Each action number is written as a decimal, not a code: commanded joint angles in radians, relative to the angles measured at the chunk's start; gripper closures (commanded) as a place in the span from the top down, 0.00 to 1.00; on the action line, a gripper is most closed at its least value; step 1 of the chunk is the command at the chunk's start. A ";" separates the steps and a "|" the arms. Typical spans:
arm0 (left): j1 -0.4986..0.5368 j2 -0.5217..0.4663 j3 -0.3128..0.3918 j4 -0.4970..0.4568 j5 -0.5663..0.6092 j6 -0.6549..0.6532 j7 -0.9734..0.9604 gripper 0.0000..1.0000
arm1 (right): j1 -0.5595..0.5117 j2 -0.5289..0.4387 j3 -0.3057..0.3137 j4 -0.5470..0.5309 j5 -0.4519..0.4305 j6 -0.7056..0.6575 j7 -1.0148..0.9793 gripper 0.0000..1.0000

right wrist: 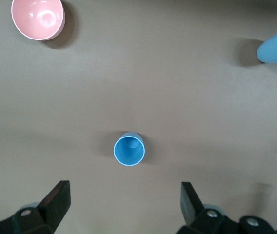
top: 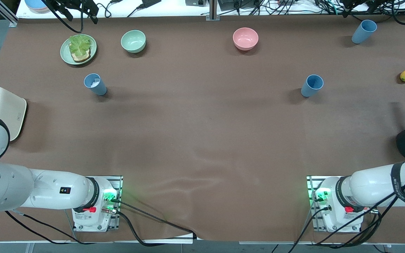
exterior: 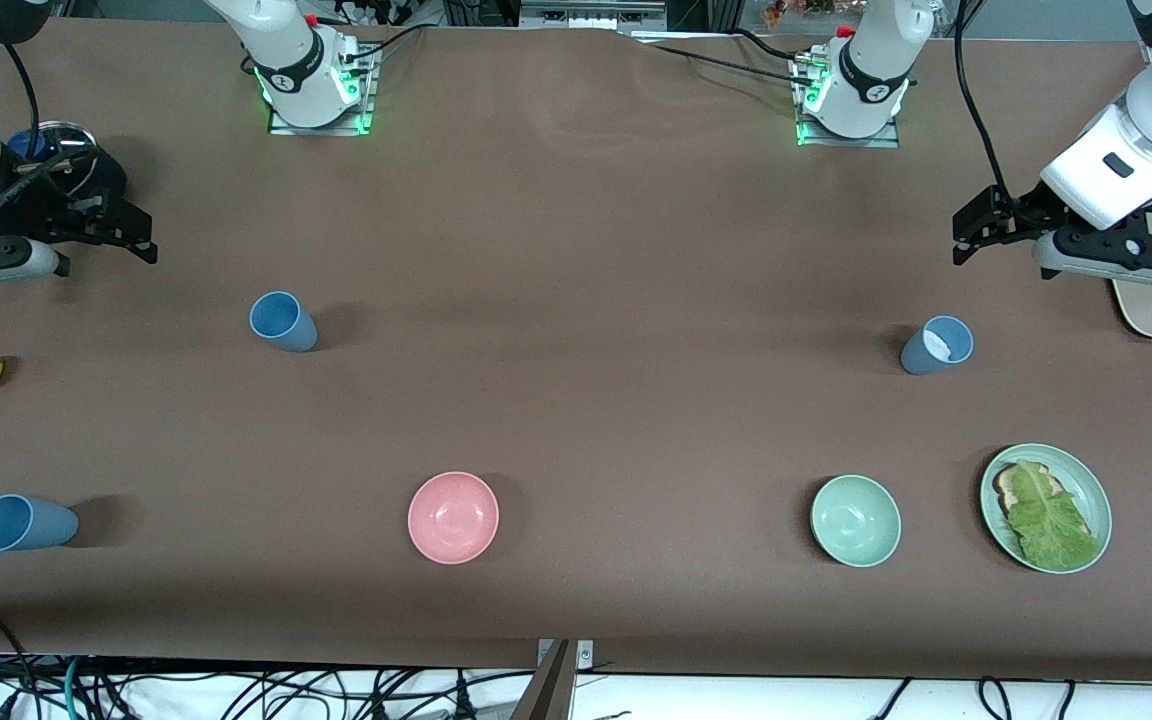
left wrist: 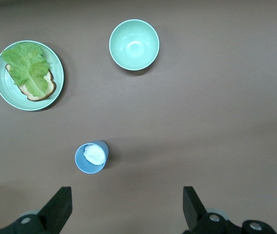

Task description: Stack blue cups with both arms

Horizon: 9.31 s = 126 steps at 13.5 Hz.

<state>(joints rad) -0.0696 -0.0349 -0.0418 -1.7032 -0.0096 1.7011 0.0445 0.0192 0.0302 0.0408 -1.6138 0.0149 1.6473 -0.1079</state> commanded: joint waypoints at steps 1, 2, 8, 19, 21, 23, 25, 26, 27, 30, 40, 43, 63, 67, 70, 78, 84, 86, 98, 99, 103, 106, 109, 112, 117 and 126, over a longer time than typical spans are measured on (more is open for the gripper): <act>0.004 0.000 -0.001 0.011 -0.007 -0.017 0.005 1.00 | -0.002 0.005 0.005 0.015 -0.009 0.000 0.005 1.00; 0.004 0.001 0.000 0.011 -0.007 -0.017 0.005 1.00 | -0.004 0.005 0.005 0.015 -0.010 0.000 0.005 1.00; 0.002 0.001 -0.001 0.013 -0.007 -0.017 0.005 1.00 | -0.005 0.007 0.002 0.017 -0.033 0.015 0.010 1.00; 0.008 0.010 0.010 0.014 -0.007 -0.017 0.002 1.00 | -0.005 0.008 0.001 0.017 -0.033 0.028 0.013 1.00; 0.010 0.010 0.011 0.014 -0.007 -0.017 0.002 1.00 | -0.007 0.008 0.001 0.017 -0.033 0.028 0.013 1.00; 0.017 0.010 0.010 0.014 -0.007 -0.017 0.002 1.00 | -0.007 0.007 -0.001 0.018 -0.033 0.028 0.013 1.00; 0.019 0.012 0.010 0.014 -0.007 -0.017 0.000 1.00 | -0.008 0.008 -0.001 0.018 -0.033 0.031 0.013 1.00; 0.025 0.012 0.010 0.013 -0.007 -0.017 0.003 1.00 | -0.012 0.008 -0.001 0.018 -0.033 0.040 0.013 1.00; 0.030 0.013 0.010 0.014 -0.007 -0.017 0.005 1.00 | -0.012 0.013 -0.002 0.017 -0.033 0.043 0.013 1.00; 0.030 0.012 0.007 0.013 -0.007 -0.017 0.005 1.00 | -0.015 0.028 -0.028 0.017 -0.032 0.057 0.014 1.00; 0.031 0.012 0.008 0.013 -0.007 -0.017 0.005 1.00 | -0.012 0.042 -0.092 0.015 -0.024 0.052 0.008 1.00; 0.033 0.012 0.008 0.013 -0.007 -0.017 0.005 1.00 | 0.001 0.048 -0.088 0.006 -0.023 0.019 0.008 1.00; 0.266 0.302 0.008 -0.321 0.146 0.418 0.089 0.95 | 0.005 0.100 -0.059 -0.643 -0.027 0.635 0.004 1.00; 0.294 0.351 0.005 -0.346 0.143 0.443 0.130 0.70 | 0.005 0.112 -0.053 -0.679 -0.027 0.684 0.004 1.00; 0.278 0.404 -0.003 -0.357 0.131 0.443 0.117 0.18 | 0.005 0.128 -0.052 -0.733 -0.027 0.776 0.004 1.00; 0.257 0.400 -0.120 -0.181 0.129 0.219 -0.027 0.00 | 0.016 0.189 -0.047 -0.724 -0.021 0.822 0.017 0.06; 0.147 0.484 -0.331 -0.018 -0.070 0.181 -0.371 0.00 | 0.038 0.192 -0.045 -0.692 -0.021 0.813 0.031 0.00; 0.052 0.519 -0.332 -0.016 -0.088 0.262 -0.477 0.00 | 0.038 0.185 -0.045 -0.661 -0.021 0.787 0.028 0.00; -0.138 0.584 -0.332 -0.015 -0.086 0.460 -0.706 1.00 | 0.111 0.197 -0.045 -0.273 -0.010 0.342 0.120 0.00; -0.128 0.543 -0.329 -0.010 -0.084 0.407 -0.704 1.00 | 0.123 0.197 -0.044 -0.273 -0.007 0.345 0.120 0.00; -0.076 0.446 -0.328 0.219 -0.075 -0.009 -0.692 1.00 | 0.246 0.203 -0.044 -0.183 0.063 0.318 0.233 0.00; -0.023 0.446 -0.325 0.367 -0.073 -0.170 -0.683 1.00 | 0.367 0.285 -0.044 0.004 0.068 0.189 0.396 0.00; 0.052 0.422 -0.326 0.382 -0.053 -0.211 -0.565 1.00 | 0.503 0.339 -0.044 0.121 0.134 0.137 0.624 0.00; 0.125 0.389 -0.323 0.401 -0.001 -0.245 -0.407 1.00 | 0.675 0.372 -0.045 0.144 0.134 0.190 0.871 0.00; 0.185 0.314 -0.250 0.357 0.022 -0.255 -0.149 1.00 | 0.840 0.546 -0.048 0.305 0.120 0.285 1.123 0.00; 0.149 0.000 -0.001 -0.045 0.022 -0.041 0.038 1.00 | 0.906 0.662 -0.055 0.399 0.043 0.290 1.189 0.00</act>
<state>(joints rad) 0.0933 0.0438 -0.0523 -1.6493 -0.0046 1.6215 0.0695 0.9118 0.6734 -0.0015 -1.2552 0.0752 1.9567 1.0621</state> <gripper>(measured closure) 0.000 0.952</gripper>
